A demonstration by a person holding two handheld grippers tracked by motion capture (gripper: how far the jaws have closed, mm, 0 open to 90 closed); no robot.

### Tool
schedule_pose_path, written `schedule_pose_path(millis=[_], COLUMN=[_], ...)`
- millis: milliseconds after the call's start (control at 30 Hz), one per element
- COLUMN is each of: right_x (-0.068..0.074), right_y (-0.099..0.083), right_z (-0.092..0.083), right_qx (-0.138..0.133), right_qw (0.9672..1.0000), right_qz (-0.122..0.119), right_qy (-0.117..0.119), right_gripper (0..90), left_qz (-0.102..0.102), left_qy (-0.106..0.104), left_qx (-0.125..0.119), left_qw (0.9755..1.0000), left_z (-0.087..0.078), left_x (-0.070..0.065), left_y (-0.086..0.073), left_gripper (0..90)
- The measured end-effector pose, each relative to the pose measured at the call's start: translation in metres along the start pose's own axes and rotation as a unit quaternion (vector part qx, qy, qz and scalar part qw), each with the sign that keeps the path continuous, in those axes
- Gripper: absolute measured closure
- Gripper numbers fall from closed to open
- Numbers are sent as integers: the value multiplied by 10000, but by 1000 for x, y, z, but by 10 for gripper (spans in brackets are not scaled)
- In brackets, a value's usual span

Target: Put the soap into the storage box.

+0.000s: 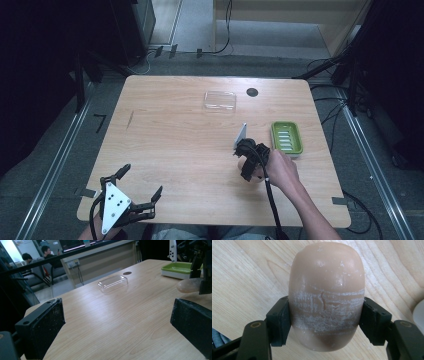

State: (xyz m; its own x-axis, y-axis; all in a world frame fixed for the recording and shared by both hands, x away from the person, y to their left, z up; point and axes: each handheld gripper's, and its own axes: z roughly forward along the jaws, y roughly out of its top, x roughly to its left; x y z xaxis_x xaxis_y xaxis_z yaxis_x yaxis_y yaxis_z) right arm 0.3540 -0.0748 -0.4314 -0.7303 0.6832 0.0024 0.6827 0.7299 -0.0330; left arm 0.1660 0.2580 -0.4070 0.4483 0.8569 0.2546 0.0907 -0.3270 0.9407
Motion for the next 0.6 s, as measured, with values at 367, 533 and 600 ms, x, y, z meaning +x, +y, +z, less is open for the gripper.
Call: schedule_pose_path(millis=[367,533,600], right_x=[-6,-9,-10], right_y=[1,2,3], right_z=[-6,-9,-10], right_qx=[19,0,-14], right_qw=[10000,10000,10000], right_qz=[-19,-19,-25], right_qy=[-29,-38,-28], right_gripper=[336,336,336], left_qz=[-3,1,0], left_qy=[-4,-5,-5], left_qx=[-1,-1,0], left_qw=[10000,10000,10000], left_z=[0,0,0], left_x=[0,0,0], left_y=[0,0,0], left_gripper=[0,0,0])
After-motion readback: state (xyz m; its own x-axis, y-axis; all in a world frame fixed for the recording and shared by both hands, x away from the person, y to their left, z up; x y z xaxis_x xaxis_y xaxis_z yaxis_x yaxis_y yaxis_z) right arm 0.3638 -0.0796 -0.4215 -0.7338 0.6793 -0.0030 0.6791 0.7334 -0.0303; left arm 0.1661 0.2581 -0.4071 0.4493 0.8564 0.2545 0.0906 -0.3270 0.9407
